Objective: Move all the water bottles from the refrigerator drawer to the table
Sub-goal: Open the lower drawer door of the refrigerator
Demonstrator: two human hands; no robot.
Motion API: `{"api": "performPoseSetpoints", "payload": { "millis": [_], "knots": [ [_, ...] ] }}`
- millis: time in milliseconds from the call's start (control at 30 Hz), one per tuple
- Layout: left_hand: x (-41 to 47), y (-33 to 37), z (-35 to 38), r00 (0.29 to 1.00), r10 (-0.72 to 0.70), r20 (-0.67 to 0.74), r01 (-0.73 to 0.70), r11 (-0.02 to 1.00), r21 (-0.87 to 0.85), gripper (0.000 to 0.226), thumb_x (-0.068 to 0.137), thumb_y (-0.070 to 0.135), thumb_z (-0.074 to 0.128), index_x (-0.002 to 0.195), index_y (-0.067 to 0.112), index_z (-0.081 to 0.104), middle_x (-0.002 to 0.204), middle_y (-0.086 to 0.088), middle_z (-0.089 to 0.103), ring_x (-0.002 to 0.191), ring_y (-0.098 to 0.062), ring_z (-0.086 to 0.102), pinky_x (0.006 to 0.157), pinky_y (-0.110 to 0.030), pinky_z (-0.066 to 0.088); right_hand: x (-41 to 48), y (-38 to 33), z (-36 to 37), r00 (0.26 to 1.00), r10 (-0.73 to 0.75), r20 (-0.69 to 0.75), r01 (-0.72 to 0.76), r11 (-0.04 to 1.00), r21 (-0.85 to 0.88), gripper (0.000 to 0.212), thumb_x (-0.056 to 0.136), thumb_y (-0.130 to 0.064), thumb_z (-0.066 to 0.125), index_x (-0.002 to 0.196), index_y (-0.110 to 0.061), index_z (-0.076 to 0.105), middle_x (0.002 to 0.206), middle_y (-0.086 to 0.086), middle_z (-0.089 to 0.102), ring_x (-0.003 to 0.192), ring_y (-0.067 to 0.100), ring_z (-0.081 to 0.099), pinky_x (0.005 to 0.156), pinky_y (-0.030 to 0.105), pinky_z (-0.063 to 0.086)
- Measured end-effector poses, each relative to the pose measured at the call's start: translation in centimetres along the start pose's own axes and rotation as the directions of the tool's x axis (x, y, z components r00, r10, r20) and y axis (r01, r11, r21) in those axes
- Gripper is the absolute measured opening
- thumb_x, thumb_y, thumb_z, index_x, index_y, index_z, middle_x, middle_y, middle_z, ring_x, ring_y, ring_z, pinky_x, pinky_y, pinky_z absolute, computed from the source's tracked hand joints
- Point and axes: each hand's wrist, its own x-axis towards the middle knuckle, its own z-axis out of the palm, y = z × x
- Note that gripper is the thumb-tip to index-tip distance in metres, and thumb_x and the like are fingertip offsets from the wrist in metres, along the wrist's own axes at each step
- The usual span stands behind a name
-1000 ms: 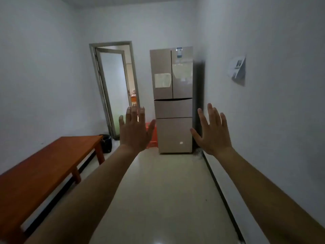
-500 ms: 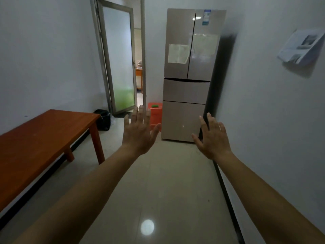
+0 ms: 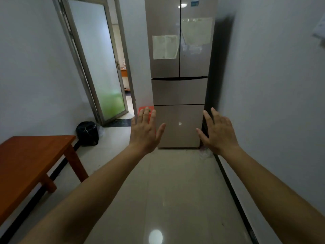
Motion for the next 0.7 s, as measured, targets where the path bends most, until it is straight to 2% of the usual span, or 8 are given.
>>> {"api": "performPoseSetpoints", "payload": {
  "millis": [100,267,533,600,700],
  "knots": [
    [7.7,-0.2,3.6,1.000,-0.016,0.012,0.015,1.000,0.017,0.073,0.099,0.062,0.014,0.155,0.016,0.020,0.162,-0.013,0.021,0.150,-0.029,0.015,0.119,-0.053,0.019,7.4,2.7,3.3,1.000,0.005,0.009,-0.005,0.999,0.032,0.077,0.097,-0.060,0.039,0.156,-0.013,0.024,0.158,0.021,0.027,0.142,0.036,0.034,0.115,0.052,0.031],
    [19.2,-1.9,7.9,1.000,-0.023,-0.007,0.023,0.999,0.049,0.075,0.097,0.065,0.011,0.154,0.016,0.024,0.161,-0.013,0.024,0.150,-0.030,0.018,0.118,-0.054,0.021,19.8,5.5,7.8,0.997,-0.057,0.047,0.055,0.997,0.050,0.081,0.093,-0.065,0.024,0.156,-0.014,0.022,0.158,0.020,0.027,0.144,0.035,0.033,0.117,0.052,0.029],
    [33.1,-7.1,17.7,0.993,-0.119,0.005,0.119,0.993,0.015,0.077,0.097,0.065,0.013,0.154,0.016,0.024,0.162,-0.013,0.021,0.150,-0.031,0.017,0.118,-0.055,0.020,35.3,6.6,18.0,0.986,-0.131,0.104,0.126,0.991,0.050,0.078,0.098,-0.062,0.031,0.159,-0.019,0.010,0.164,0.017,0.014,0.152,0.029,0.017,0.123,0.049,0.017],
    [36.7,-8.7,20.8,0.992,-0.125,0.021,0.124,0.992,0.036,0.076,0.097,0.066,0.013,0.156,0.017,0.019,0.163,-0.013,0.017,0.151,-0.030,0.012,0.118,-0.056,0.019,39.1,7.0,21.2,0.987,-0.125,0.102,0.122,0.992,0.034,0.077,0.098,-0.061,0.032,0.159,-0.018,0.010,0.164,0.017,0.014,0.151,0.029,0.018,0.122,0.049,0.018],
    [42.8,-11.5,26.5,0.987,-0.131,0.097,0.125,0.990,0.065,0.078,0.096,0.068,0.016,0.158,0.024,-0.001,0.165,-0.011,-0.009,0.152,-0.029,-0.009,0.120,-0.057,0.006,45.2,7.7,26.7,0.989,-0.097,0.116,0.098,0.995,-0.007,0.078,0.099,-0.060,0.033,0.159,-0.017,0.010,0.164,0.018,0.015,0.150,0.031,0.021,0.122,0.049,0.020]
  ]
}}
